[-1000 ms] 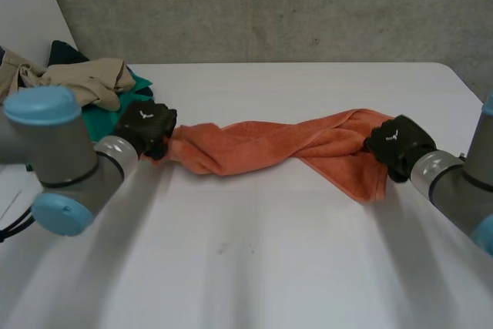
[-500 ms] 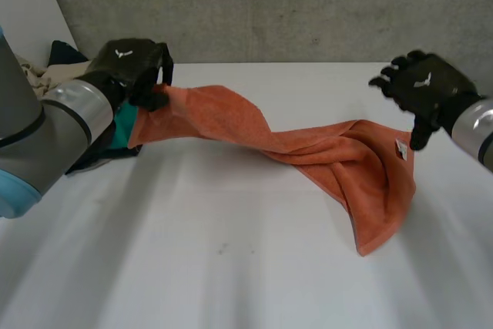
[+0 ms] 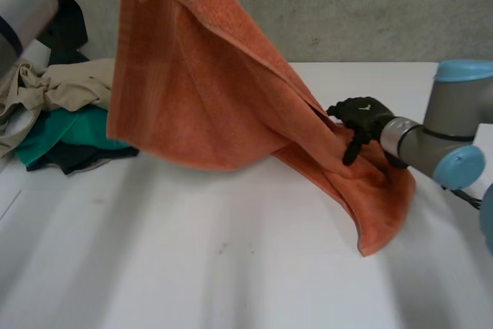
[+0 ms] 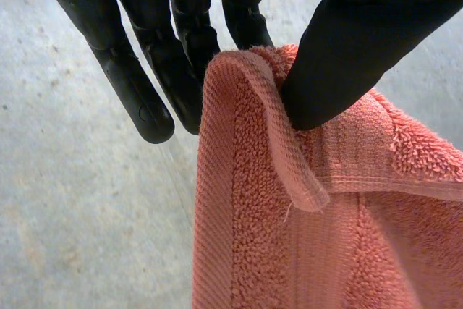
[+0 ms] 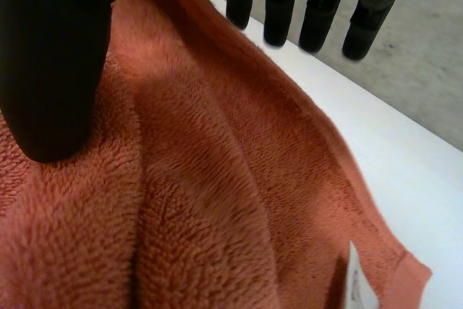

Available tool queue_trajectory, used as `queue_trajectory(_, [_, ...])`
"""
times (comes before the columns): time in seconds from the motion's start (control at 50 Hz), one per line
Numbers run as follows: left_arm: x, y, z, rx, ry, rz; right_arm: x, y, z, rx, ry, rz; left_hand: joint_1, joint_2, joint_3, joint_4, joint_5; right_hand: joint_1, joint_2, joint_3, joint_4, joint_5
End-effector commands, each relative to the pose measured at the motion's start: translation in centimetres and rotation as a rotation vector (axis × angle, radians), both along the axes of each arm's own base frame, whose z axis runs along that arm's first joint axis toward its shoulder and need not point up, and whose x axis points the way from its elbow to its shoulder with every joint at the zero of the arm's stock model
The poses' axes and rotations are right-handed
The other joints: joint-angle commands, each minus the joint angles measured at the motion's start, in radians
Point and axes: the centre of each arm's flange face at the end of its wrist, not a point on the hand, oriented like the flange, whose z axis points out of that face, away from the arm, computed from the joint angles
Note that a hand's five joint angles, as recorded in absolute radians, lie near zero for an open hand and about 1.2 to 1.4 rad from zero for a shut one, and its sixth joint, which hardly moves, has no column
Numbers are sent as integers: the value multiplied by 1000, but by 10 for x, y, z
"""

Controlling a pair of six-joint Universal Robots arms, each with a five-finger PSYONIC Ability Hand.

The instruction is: Fold the laundry.

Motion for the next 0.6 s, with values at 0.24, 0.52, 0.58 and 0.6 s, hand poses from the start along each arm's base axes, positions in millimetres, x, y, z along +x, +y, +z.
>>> queue_trajectory(0.24, [16, -3, -4, 9, -4, 56, 6, -3, 127, -487, -94, -124, 278, 201, 200, 196, 265, 1064, 1059, 1057, 1063, 1059])
queue_trajectory(0.52, [28, -70, -72, 104, -33, 151, -27, 59, 195, -698, -83, -151, 278, 201, 200, 196, 265, 1064, 1059, 1057, 1063, 1059])
queue_trajectory(0.58, [23, -71, -100, 172, -64, 138, -28, 69, 153, -530, -26, -135, 278, 201, 200, 196, 265, 1064, 1059, 1057, 1063, 1059])
queue_trajectory(0.6, [21, -70, -108, 195, -73, 133, -29, 73, 143, -493, -14, -131, 278, 201, 200, 196, 265, 1064, 1059, 1057, 1063, 1059])
